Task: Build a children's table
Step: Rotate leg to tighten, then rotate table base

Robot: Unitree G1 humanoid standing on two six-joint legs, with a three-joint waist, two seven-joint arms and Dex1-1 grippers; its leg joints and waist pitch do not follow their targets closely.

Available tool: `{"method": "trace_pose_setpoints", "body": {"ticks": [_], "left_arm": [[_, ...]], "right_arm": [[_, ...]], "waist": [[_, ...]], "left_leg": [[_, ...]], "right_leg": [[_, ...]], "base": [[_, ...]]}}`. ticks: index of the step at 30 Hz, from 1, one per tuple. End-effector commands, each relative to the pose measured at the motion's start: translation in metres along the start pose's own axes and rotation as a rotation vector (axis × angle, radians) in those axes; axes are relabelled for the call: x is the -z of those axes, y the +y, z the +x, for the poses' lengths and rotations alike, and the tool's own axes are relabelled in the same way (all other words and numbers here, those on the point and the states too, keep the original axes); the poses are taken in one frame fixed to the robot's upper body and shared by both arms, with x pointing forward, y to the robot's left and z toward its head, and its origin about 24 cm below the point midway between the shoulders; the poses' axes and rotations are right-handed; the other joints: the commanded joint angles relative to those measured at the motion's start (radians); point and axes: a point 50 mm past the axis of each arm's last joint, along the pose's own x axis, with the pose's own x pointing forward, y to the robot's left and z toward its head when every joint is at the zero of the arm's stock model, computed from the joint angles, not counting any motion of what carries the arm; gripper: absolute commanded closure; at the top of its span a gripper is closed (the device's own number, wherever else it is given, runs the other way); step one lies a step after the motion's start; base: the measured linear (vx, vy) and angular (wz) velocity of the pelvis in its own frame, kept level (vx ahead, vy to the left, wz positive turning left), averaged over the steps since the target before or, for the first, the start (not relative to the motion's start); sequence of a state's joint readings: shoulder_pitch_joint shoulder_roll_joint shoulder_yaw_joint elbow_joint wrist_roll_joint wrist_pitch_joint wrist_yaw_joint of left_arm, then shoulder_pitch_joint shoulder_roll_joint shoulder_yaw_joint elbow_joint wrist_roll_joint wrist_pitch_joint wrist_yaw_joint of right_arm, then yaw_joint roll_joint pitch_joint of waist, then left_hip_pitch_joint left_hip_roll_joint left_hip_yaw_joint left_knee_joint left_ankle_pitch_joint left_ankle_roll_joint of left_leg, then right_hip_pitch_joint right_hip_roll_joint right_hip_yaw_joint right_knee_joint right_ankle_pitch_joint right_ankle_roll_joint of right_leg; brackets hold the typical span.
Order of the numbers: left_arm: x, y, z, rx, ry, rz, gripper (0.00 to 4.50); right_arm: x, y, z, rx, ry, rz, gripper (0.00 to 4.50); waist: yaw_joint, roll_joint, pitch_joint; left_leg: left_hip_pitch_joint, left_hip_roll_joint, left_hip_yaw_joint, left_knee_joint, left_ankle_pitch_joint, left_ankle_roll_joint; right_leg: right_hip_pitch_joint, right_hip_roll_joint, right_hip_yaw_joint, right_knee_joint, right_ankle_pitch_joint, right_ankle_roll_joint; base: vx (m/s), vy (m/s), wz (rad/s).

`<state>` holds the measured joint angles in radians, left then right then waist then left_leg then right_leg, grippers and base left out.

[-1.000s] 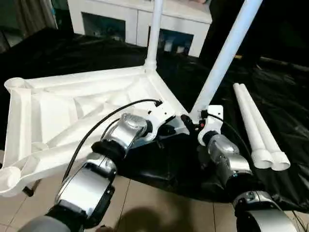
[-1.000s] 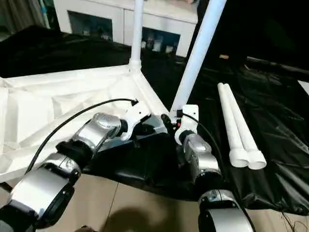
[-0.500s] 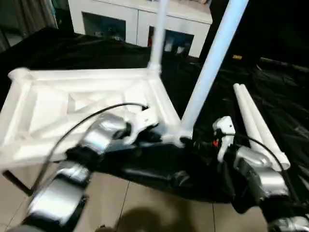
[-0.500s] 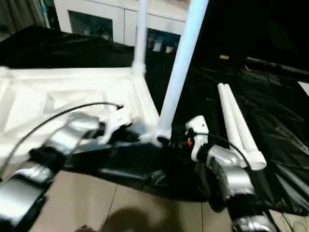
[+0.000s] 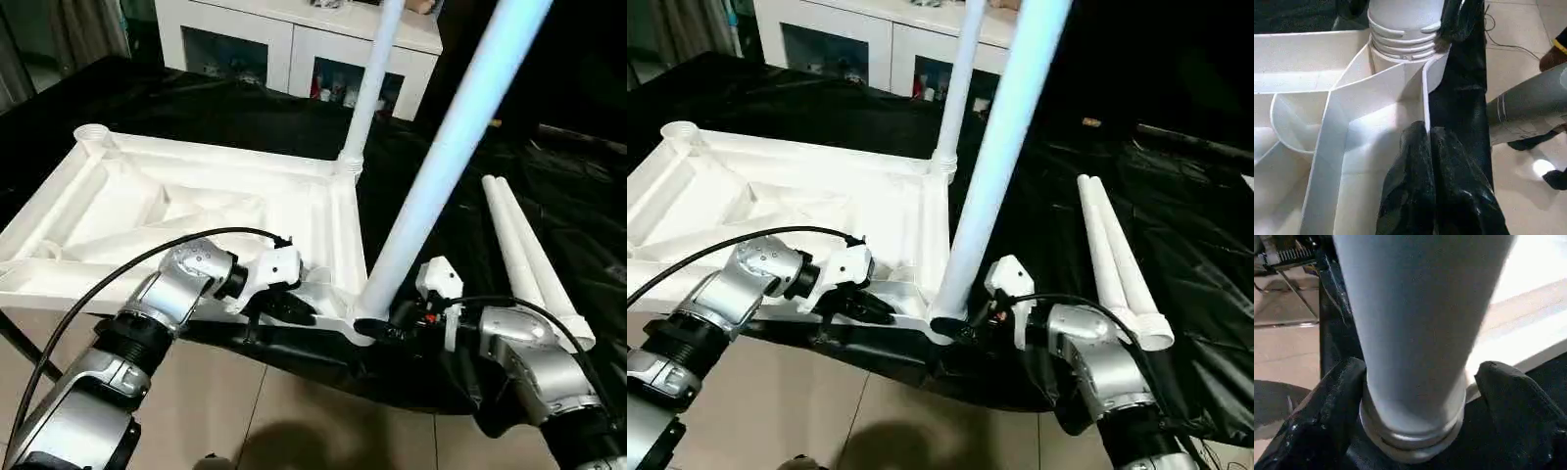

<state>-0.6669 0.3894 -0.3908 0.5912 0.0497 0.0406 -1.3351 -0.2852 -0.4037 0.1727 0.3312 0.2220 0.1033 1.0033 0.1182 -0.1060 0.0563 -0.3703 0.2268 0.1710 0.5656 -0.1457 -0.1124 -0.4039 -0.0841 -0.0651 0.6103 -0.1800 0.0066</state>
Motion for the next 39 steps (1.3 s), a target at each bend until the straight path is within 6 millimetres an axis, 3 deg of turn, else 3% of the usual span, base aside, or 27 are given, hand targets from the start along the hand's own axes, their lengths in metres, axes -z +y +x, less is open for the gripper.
{"method": "trace_pose_setpoints", "body": {"ticks": [1, 5, 7, 8, 10, 12, 13, 14, 15, 16, 18, 19, 21, 24, 25, 26, 28, 30, 32, 33, 35, 39], "left_arm": [[-0.012, 0.005, 0.008, -0.030, -0.012, 0.053, 4.50], [-0.025, 0.022, 0.016, -0.196, -0.056, 0.091, 4.50], [-0.033, 0.031, 0.021, -0.270, -0.075, 0.122, 4.50], [-0.037, 0.034, 0.023, -0.305, -0.089, 0.135, 4.50], [-0.046, 0.040, 0.025, -0.379, -0.129, 0.158, 4.50], [-0.057, 0.049, 0.027, -0.507, -0.175, 0.185, 4.50], [-0.058, 0.050, 0.027, -0.515, -0.183, 0.187, 4.50], [-0.062, 0.052, 0.028, -0.543, -0.204, 0.191, 4.50], [-0.063, 0.052, 0.028, -0.544, -0.206, 0.194, 4.50], [-0.065, 0.052, 0.029, -0.550, -0.212, 0.212, 4.50], [-0.067, 0.053, 0.028, -0.552, -0.222, 0.228, 4.50], [-0.067, 0.052, 0.027, -0.531, -0.230, 0.221, 4.50], [-0.064, 0.051, 0.023, -0.488, -0.218, 0.217, 3.95], [-0.059, 0.050, 0.015, -0.452, -0.198, 0.172, 3.76], [-0.057, 0.049, 0.004, -0.457, -0.199, 0.137, 3.61], [-0.057, 0.048, -0.004, -0.459, -0.212, 0.111, 3.52], [-0.056, 0.044, -0.022, -0.465, -0.240, 0.057, 3.42], [-0.053, 0.042, -0.027, -0.468, -0.224, 0.060, 3.17], [-0.045, 0.040, -0.039, -0.505, -0.169, 0.062, 3.09], [-0.040, 0.041, -0.060, -0.607, -0.146, 0.018, 3.04], [-0.037, 0.041, -0.075, -0.671, -0.122, -0.014, 2.93], [-0.019, 0.031, -0.122, -0.887, 0.000, -0.123, 2.58]], "right_arm": [[0.001, -0.004, -0.005, 0.032, 0.025, -0.008, 0.62], [0.000, -0.006, -0.014, 0.068, 0.010, -0.012, 0.62], [0.000, -0.005, -0.021, 0.089, 0.003, -0.009, 0.62], [0.000, -0.005, -0.024, 0.104, 0.002, -0.010, 0.62], [0.003, -0.007, -0.029, 0.142, 0.006, -0.011, 0.62], [0.008, -0.010, -0.036, 0.208, 0.010, -0.007, 0.62], [0.008, -0.010, -0.037, 0.215, 0.010, -0.007, 0.62], [0.010, -0.011, -0.039, 0.244, 0.010, -0.005, 0.62], [0.010, -0.011, -0.039, 0.247, 0.009, -0.005, 0.62], [0.011, -0.011, -0.040, 0.261, 0.007, -0.001, 0.62], [0.010, -0.010, -0.040, 0.260, 0.005, 0.000, 0.62], [0.010, -0.009, -0.040, 0.256, 0.003, 0.001, 0.62], [0.010, -0.006, -0.038, 0.250, -0.001, 0.003, 0.59], [0.009, -0.003, -0.034, 0.241, -0.009, 0.004, 0.59], [0.008, -0.004, -0.029, 0.256, -0.024, 0.007, 0.59], [0.007, -0.004, -0.025, 0.266, -0.038, 0.012, 0.59], [0.006, -0.004, -0.013, 0.285, -0.057, 0.030, 0.59], [0.007, -0.004, -0.007, 0.285, -0.059, 0.035, 0.59], [0.007, -0.004, 0.004, 0.294, -0.051, 0.037, 0.59], [0.004, -0.003, 0.016, 0.293, -0.061, 0.034, 0.59], [0.003, -0.003, 0.021, 0.296, -0.062, 0.037, 0.59], [-0.001, -0.002, 0.038, 0.314, -0.068, 0.039, 0.59]], "waist": [[-0.002, -0.001, -0.058], [0.007, -0.009, -0.061], [0.015, -0.009, -0.062], [0.024, -0.004, -0.064], [0.024, -0.010, -0.066], [0.026, -0.003, -0.068], [0.023, -0.007, -0.068], [0.021, -0.009, -0.077], [0.019, -0.012, -0.079], [0.017, -0.015, -0.084], [0.013, -0.011, -0.081], [0.012, -0.012, -0.081], [0.014, -0.008, -0.078], [0.015, -0.006, -0.071], [0.015, -0.006, -0.069], [0.013, -0.013, -0.067], [0.003, -0.017, -0.062], [-0.004, -0.011, -0.057], [-0.006, -0.003, -0.057], [-0.010, -0.001, -0.058], [-0.014, -0.004, -0.059], [-0.017, 0.002, -0.050]], "left_leg": [[0.015, 0.009, 0.007, -0.065, -0.330, 0.010], [0.013, 0.006, 0.009, -0.060, -0.303, 0.021], [0.013, 0.005, 0.011, -0.058, -0.289, 0.030], [0.015, 0.006, 0.011, -0.056, -0.286, 0.033], [0.006, 0.004, 0.009, -0.056, -0.271, 0.037], [0.007, 0.004, 0.008, -0.053, -0.266, 0.040], [0.002, 0.002, 0.010, -0.052, -0.265, 0.045], [-0.005, 0.001, 0.006, -0.048, -0.224, 0.047], [-0.008, 0.000, 0.006, -0.045, -0.198, 0.053], [-0.015, -0.004, 0.007, -0.037, -0.137, 0.071], [-0.012, -0.004, 0.009, -0.035, -0.095, 0.103], [-0.008, -0.003, 0.012, -0.032, -0.098, 0.117], [-0.005, -0.002, 0.012, -0.033, -0.108, 0.126], [0.001, 0.006, 0.013, -0.039, -0.162, 0.111], [0.005, 0.009, 0.012, -0.043, -0.195, 0.092], [0.002, 0.007, 0.013, -0.044, -0.207, 0.088], [0.002, 0.008, 0.011, -0.051, -0.259, 0.047], [0.005, 0.010, 0.009, -0.055, -0.289, 0.026], [0.009, 0.010, 0.008, -0.058, -0.313, 0.008], [0.009, 0.012, 0.006, -0.061, -0.328, -0.008], [0.006, 0.011, 0.004, -0.062, -0.334, -0.021], [0.010, 0.009, 0.003, -0.066, -0.345, -0.030]], "right_leg": [[0.033, -0.053, 0.036, -0.086, -0.371, -0.143], [0.036, -0.053, 0.035, -0.087, -0.354, -0.129], [0.037, -0.053, 0.035, -0.088, -0.339, -0.123], [0.038, -0.055, 0.035, -0.084, -0.323, -0.121], [0.044, -0.055, 0.032, -0.083, -0.307, -0.112], [0.044, -0.055, 0.032, -0.079, -0.282, -0.120], [0.044, -0.051, 0.032, -0.081, -0.272, -0.117], [0.054, -0.053, 0.028, -0.069, -0.213, -0.127], [0.055, -0.051, 0.028, -0.065, -0.174, -0.134], [0.060, -0.048, 0.028, -0.054, -0.078, -0.151], [0.054, -0.044, 0.028, -0.047, 0.012, -0.181], [0.054, -0.045, 0.029, -0.047, 0.024, -0.196], [0.053, -0.047, 0.030, -0.048, 0.009, -0.209], [0.047, -0.049, 0.030, -0.054, -0.051, -0.225], [0.047, -0.054, 0.029, -0.055, -0.105, -0.222], [0.045, -0.052, 0.029, -0.059, -0.139, -0.215], [0.040, -0.055, 0.028, -0.066, -0.262, -0.189], [0.032, -0.055, 0.030, -0.071, -0.310, -0.172], [0.027, -0.051, 0.031, -0.074, -0.320, -0.156], [0.027, -0.051, 0.031, -0.069, -0.312, -0.154], [0.030, -0.052, 0.030, -0.065, -0.317, -0.148], [0.022, -0.047, 0.032, -0.066, -0.315, -0.148]], "base": [[0.000, 0.000, 0.00], [0.000, 0.000, 0.00], [0.000, 0.000, 0.00], [0.000, 0.000, 0.00], [0.000, 0.000, 0.00], [0.000, 0.000, 0.00], [0.000, 0.000, 0.00], [0.000, 0.000, 0.00], [0.000, 0.000, 0.00], [0.000, 0.000, 0.00], [0.000, 0.000, 0.00], [0.000, 0.000, 0.00], [0.000, 0.000, 0.00], [0.000, 0.000, 0.00], [0.000, 0.000, 0.00], [0.000, 0.000, 0.00], [0.000, 0.000, 0.00], [0.000, 0.000, 0.00], [0.000, 0.000, 0.00], [0.000, 0.000, 0.00], [0.000, 0.000, 0.00], [0.000, 0.000, 0.00]]}}
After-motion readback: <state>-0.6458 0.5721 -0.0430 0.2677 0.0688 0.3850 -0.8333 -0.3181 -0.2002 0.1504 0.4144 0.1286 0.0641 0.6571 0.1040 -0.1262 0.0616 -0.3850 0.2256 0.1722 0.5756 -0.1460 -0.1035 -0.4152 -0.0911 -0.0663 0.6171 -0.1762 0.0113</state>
